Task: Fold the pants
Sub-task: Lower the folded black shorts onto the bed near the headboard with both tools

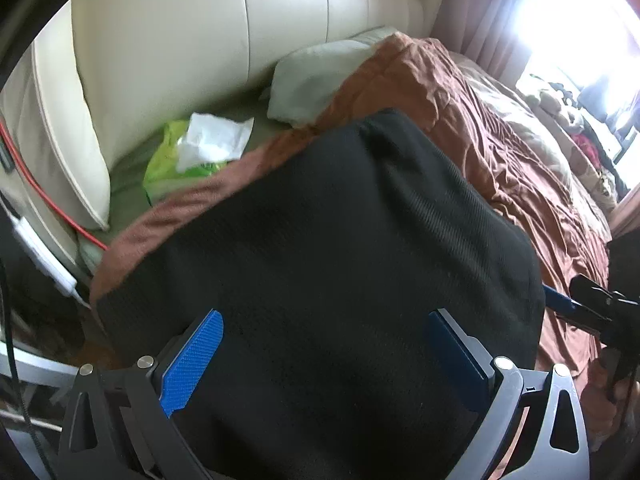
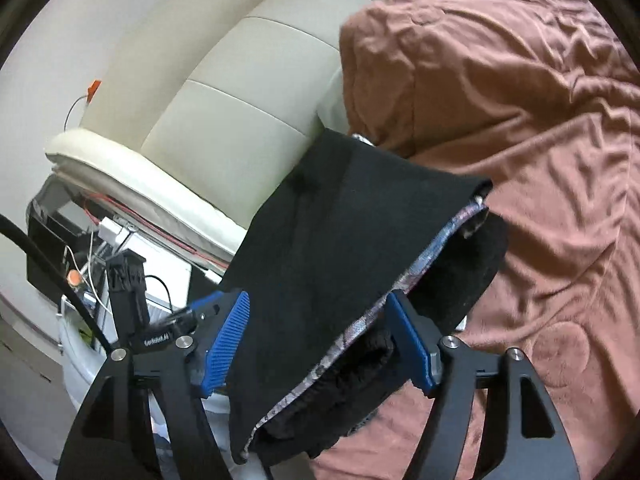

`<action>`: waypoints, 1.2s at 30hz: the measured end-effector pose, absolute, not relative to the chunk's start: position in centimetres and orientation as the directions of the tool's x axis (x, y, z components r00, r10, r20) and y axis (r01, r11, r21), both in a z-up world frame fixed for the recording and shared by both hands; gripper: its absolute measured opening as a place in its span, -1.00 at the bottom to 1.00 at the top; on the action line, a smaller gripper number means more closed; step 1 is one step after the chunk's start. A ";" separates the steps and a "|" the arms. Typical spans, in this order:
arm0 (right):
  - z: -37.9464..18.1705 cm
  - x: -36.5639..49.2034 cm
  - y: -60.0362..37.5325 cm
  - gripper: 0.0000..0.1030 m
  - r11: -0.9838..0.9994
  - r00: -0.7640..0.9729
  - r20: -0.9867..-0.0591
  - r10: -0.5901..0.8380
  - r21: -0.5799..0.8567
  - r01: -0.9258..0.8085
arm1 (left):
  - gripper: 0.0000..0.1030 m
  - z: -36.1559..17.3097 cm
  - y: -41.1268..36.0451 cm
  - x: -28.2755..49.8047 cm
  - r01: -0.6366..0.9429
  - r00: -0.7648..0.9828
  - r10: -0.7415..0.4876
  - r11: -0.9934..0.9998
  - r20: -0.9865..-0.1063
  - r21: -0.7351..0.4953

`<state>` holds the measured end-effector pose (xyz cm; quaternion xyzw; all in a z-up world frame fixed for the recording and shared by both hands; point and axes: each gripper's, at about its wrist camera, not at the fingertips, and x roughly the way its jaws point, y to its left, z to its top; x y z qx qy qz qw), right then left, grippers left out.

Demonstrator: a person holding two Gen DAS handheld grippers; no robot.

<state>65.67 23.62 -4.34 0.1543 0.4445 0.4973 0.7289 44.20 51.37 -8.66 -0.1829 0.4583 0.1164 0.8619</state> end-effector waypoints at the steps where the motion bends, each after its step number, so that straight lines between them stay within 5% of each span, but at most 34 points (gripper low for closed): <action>1: -4.8 66.0 23.8 0.35 0.461 0.099 -0.503 0.858 0.673 -0.578 | 0.99 -8.9 51.2 44.2 -0.366 0.548 0.032 0.908 -0.836 -0.205; 16: -7.7 69.4 26.5 0.34 0.477 0.117 -0.502 0.857 0.689 -0.545 | 0.94 -9.4 49.6 42.9 -0.360 0.589 0.070 0.915 -0.805 -0.184; 23: -4.1 71.6 24.7 -0.29 0.584 0.326 -0.491 0.808 0.591 -0.556 | 0.76 -8.4 50.1 42.3 -0.354 0.639 0.041 0.902 -0.768 -0.246; 28: -1.0 70.0 22.1 -0.29 0.689 0.495 -0.480 0.724 0.474 -0.548 | 0.76 -7.9 49.9 42.1 -0.351 0.651 0.053 0.906 -0.758 -0.238; 33: -0.4 66.9 22.9 -0.29 0.604 0.392 -0.479 0.785 0.454 -0.655 | 0.73 -7.2 49.4 41.6 -0.362 0.668 0.081 0.904 -0.739 -0.228; 36: -0.7 64.5 24.8 -0.29 0.563 0.339 -0.511 0.790 0.386 -0.730 | 0.50 -7.3 49.0 41.6 -0.361 0.663 0.075 0.904 -0.745 -0.231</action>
